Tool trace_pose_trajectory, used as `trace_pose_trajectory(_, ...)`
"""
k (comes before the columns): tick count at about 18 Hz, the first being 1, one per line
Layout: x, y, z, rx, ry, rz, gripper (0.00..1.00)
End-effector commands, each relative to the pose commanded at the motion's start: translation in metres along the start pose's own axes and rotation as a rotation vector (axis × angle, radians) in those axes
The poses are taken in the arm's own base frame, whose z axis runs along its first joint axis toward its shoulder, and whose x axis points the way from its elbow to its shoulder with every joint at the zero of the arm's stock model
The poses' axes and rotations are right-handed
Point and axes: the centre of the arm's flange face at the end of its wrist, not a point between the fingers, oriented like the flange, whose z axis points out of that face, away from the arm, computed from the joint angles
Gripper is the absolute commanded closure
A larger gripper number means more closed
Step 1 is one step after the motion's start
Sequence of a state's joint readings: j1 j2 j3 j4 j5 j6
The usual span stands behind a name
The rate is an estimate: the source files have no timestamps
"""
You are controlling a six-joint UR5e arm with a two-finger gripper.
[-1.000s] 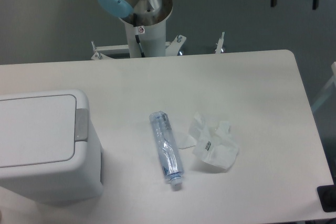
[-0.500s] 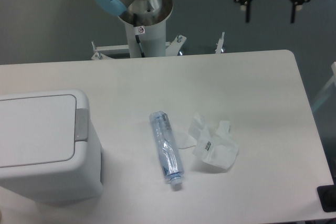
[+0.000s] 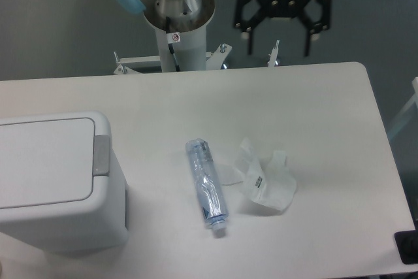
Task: Open the trash can
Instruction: 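Lower the open gripper and move it toward the white trash can lid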
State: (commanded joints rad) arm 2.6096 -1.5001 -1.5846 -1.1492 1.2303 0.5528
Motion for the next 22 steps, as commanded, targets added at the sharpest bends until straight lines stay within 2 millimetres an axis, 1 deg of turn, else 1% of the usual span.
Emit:
trace_pose_trajectory(2,0.019,-0.011,0.016,0.011,0.022,-0.039,0.00)
trace_pose_trajectory(4,0.043,-0.020,0.037,0.007,0.056,-0.039,0.00)
trace_pose_trajectory(5,0.050,-0.023,0.046,0.000,0.068,-0.051,0.00)
trace_pose_trajectory(9,0.074,-0.035,0.067,0.010,0.093,-0.123,0.00)
trace_pose_trajectory(10,0.078,-0.038,0.071,0.016,0.099,-0.148,0.00)
trace_pose_trajectory(13,0.090,-0.042,0.095,0.005,0.130,-0.227,0.00)
trace_pose_trajectory(16,0.097,-0.046,0.101,0.018,0.161,-0.264,0.00)
trace_pose_trajectory(18,0.098,-0.047,0.105,0.017,0.176,-0.264,0.00)
trace_pose_trajectory(22,0.110,-0.047,0.122,-0.008,0.195,-0.263,0.00)
